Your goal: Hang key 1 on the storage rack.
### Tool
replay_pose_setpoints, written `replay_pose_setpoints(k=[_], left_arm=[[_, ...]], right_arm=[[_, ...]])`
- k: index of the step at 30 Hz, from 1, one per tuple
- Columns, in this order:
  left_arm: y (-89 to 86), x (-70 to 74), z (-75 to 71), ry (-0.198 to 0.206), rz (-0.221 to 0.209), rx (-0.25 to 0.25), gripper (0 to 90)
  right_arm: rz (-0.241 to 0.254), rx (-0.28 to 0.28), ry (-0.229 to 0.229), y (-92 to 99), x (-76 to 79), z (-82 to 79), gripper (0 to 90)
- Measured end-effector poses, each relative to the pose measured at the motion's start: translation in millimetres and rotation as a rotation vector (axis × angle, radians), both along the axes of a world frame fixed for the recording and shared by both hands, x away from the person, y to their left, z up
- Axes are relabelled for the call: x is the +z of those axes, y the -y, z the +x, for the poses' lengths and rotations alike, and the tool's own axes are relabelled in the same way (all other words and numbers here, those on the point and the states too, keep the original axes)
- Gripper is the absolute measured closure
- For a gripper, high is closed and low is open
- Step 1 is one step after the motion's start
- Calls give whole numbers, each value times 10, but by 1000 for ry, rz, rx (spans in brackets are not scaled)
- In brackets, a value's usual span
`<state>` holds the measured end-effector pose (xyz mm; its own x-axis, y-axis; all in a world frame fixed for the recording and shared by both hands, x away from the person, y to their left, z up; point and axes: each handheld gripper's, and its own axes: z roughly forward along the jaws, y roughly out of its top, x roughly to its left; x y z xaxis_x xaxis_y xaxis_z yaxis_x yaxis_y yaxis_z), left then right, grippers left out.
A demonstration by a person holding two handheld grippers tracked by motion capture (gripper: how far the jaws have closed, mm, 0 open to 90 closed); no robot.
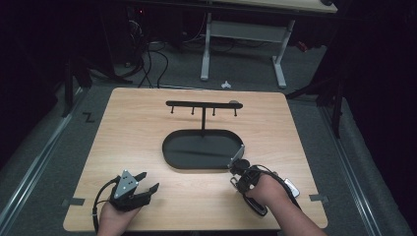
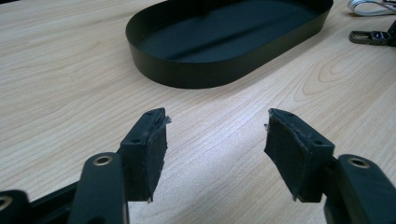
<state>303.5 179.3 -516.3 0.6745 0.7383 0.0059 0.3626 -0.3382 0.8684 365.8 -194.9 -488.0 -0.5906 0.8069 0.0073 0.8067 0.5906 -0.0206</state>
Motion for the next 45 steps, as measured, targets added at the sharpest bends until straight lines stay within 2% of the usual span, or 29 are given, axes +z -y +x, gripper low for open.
replay_pose_setpoints(k=[4, 5, 10, 15, 20, 29, 34, 35, 45], left_arm=[[-10, -1, 0, 0, 4, 8, 350], [-9, -2, 3, -2, 7, 10, 338], [9, -19, 16, -13, 6, 9, 277], [44, -38, 36, -13, 1, 12, 154], [61, -46, 31, -10, 7, 4, 127], [24, -40, 9, -4, 1, 3, 131], [-10, -33, -15, -5, -2, 0, 141], [-15, -33, -21, -3, -2, 1, 144], [-53, -26, -80, 3, 5, -5, 146]], right_arm=[[16, -11, -7, 18, 33, -4, 806], [14, 3, 5, 40, 65, 8, 806], [35, -14, 33, 87, 256, -1, 805], [50, -14, 63, 139, 449, -20, 805], [66, -17, 98, 161, 632, -11, 806], [112, -20, 148, 140, 837, 54, 806], [123, -31, 163, 115, 925, 101, 806], [123, -13, 172, 116, 949, 120, 806], [131, -6, 211, 16, 1127, 233, 806]])
